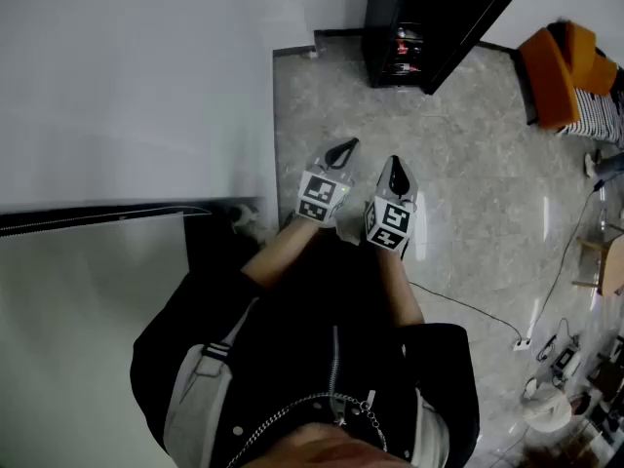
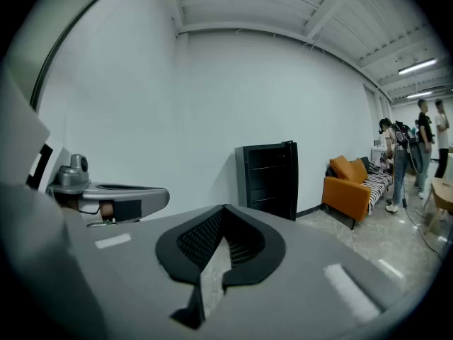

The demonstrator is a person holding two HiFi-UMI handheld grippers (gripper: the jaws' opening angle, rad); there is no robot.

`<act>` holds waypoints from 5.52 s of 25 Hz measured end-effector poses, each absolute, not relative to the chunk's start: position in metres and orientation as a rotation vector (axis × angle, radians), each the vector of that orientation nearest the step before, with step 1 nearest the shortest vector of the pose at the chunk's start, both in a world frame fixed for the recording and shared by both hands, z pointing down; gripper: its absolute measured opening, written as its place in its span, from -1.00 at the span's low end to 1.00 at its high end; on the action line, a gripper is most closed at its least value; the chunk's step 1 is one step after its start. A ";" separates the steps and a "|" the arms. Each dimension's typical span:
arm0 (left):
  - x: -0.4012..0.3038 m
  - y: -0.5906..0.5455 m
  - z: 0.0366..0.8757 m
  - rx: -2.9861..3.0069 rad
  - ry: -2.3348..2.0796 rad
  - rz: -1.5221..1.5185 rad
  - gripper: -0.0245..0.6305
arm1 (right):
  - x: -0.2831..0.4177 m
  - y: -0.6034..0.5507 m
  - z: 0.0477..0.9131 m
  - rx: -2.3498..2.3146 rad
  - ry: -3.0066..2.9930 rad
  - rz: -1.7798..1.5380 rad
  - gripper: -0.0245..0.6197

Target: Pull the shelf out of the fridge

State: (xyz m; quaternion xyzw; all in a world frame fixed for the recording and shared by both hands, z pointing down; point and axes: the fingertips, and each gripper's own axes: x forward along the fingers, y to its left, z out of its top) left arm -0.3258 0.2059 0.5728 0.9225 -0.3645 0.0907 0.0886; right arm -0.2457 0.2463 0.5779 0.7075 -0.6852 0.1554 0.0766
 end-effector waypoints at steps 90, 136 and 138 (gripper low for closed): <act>-0.005 0.063 0.567 2.715 -1.160 0.260 -0.89 | 0.046 0.108 0.564 1.965 -2.244 0.433 -0.92; -0.017 -0.143 0.571 2.574 -1.275 0.148 -0.89 | 0.043 -0.099 0.560 1.824 -2.272 0.388 -0.92; -0.018 -0.151 0.573 2.564 -1.300 0.152 -0.89 | 0.042 -0.109 0.561 1.796 -2.294 0.391 -0.92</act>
